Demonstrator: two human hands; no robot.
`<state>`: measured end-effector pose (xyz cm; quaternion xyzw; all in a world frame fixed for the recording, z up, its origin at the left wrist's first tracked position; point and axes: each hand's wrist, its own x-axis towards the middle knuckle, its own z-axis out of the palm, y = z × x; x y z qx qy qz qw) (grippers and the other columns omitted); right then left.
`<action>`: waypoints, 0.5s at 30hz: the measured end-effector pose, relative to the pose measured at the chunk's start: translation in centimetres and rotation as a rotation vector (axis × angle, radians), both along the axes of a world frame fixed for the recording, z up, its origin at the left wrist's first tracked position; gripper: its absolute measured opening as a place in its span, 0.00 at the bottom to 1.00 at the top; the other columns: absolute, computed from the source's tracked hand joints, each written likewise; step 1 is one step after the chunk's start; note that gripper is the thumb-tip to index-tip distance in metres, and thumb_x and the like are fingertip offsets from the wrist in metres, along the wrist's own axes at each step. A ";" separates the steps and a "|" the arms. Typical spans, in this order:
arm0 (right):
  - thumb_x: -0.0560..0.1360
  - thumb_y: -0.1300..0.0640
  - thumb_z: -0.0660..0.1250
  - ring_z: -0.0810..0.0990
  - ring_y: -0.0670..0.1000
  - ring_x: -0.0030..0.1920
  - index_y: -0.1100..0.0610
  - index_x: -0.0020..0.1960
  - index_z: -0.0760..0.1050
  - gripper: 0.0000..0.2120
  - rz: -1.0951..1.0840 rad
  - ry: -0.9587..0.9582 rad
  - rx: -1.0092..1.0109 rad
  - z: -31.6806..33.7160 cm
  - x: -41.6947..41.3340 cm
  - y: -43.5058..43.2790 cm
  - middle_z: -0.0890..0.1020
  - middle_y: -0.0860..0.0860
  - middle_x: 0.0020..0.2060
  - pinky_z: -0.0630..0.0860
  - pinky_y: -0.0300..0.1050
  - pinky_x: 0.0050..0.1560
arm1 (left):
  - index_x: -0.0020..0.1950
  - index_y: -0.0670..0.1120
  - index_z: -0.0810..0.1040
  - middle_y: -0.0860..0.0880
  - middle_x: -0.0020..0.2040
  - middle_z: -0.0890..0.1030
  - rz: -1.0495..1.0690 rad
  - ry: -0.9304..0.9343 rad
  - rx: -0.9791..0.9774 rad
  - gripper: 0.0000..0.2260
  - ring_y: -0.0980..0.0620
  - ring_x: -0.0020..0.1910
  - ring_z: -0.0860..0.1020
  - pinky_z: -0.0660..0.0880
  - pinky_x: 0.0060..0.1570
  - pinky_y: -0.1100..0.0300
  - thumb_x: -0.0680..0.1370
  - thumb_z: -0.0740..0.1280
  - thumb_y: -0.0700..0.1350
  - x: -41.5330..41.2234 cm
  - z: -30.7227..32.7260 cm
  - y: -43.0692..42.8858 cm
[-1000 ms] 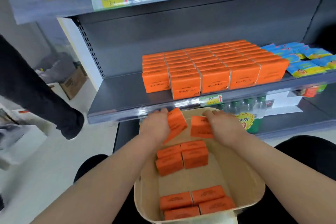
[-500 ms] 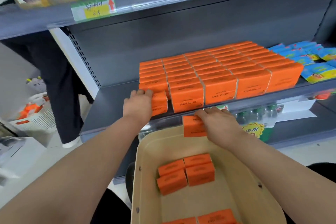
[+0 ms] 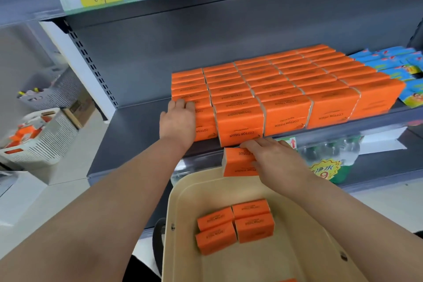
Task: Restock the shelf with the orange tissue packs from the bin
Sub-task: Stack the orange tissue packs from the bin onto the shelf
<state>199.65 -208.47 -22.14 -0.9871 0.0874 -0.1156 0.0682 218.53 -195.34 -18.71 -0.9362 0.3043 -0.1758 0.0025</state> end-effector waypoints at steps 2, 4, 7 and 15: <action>0.75 0.62 0.63 0.72 0.51 0.61 0.47 0.68 0.65 0.24 0.013 -0.003 0.001 0.3 0.5 0.3 0.76 0.47 0.60 0.67 0.46 0.60 | 0.67 0.45 0.69 0.45 0.62 0.70 -0.027 0.023 -0.053 0.22 0.45 0.60 0.68 0.69 0.50 0.54 0.74 0.66 0.36 0.0 -0.1 0.0; 0.76 0.61 0.63 0.73 0.51 0.61 0.47 0.69 0.66 0.23 0.031 -0.020 0.000 1.2 1.1 0.9 0.76 0.47 0.60 0.67 0.47 0.59 | 0.67 0.45 0.68 0.45 0.63 0.69 -0.038 0.038 -0.108 0.22 0.45 0.61 0.68 0.69 0.50 0.54 0.74 0.65 0.35 -0.1 0.1 0.4; 0.77 0.59 0.61 0.72 0.53 0.63 0.48 0.70 0.65 0.22 0.060 -0.050 0.023 3.4 2.6 2.1 0.73 0.49 0.62 0.68 0.50 0.60 | 0.66 0.44 0.68 0.44 0.63 0.70 -0.015 0.095 -0.214 0.21 0.44 0.61 0.68 0.69 0.51 0.52 0.74 0.62 0.34 -0.4 1.1 2.1; 0.77 0.62 0.62 0.71 0.57 0.62 0.50 0.70 0.66 0.23 0.130 -0.081 0.003 7.4 9.1 5.3 0.71 0.52 0.62 0.69 0.51 0.59 | 0.69 0.43 0.67 0.43 0.65 0.70 0.090 0.229 -0.422 0.23 0.43 0.64 0.66 0.69 0.48 0.53 0.74 0.58 0.31 -0.8 2.3 7.3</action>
